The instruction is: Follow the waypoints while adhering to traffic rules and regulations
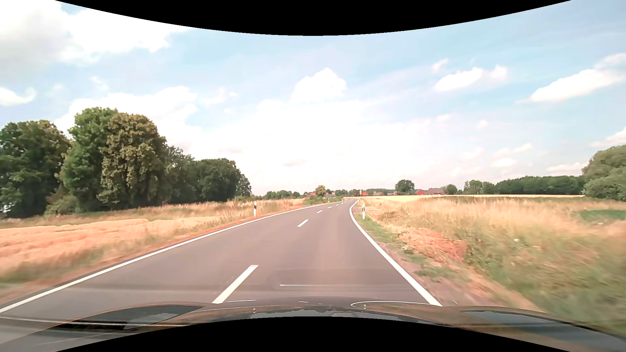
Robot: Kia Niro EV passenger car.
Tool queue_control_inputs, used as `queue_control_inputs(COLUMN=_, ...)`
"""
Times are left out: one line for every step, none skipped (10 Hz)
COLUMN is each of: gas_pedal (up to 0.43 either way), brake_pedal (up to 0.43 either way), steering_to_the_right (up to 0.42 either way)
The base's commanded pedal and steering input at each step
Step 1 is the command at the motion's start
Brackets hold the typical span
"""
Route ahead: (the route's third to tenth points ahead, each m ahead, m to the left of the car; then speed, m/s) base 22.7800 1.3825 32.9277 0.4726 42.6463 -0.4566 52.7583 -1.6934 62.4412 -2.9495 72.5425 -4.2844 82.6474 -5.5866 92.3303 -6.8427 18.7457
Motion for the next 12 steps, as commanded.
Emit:
queue_control_inputs(gas_pedal=0.150, brake_pedal=0.000, steering_to_the_right=0.015)
queue_control_inputs(gas_pedal=0.150, brake_pedal=0.000, steering_to_the_right=0.015)
queue_control_inputs(gas_pedal=0.150, brake_pedal=0.000, steering_to_the_right=0.015)
queue_control_inputs(gas_pedal=0.138, brake_pedal=0.000, steering_to_the_right=0.015)
queue_control_inputs(gas_pedal=0.138, brake_pedal=0.000, steering_to_the_right=0.015)
queue_control_inputs(gas_pedal=0.130, brake_pedal=0.000, steering_to_the_right=0.015)
queue_control_inputs(gas_pedal=0.130, brake_pedal=0.000, steering_to_the_right=0.015)
queue_control_inputs(gas_pedal=0.130, brake_pedal=0.000, steering_to_the_right=0.014)
queue_control_inputs(gas_pedal=0.118, brake_pedal=0.000, steering_to_the_right=0.013)
queue_control_inputs(gas_pedal=0.118, brake_pedal=0.000, steering_to_the_right=0.011)
queue_control_inputs(gas_pedal=0.118, brake_pedal=0.000, steering_to_the_right=0.011)
queue_control_inputs(gas_pedal=0.118, brake_pedal=0.000, steering_to_the_right=0.012)
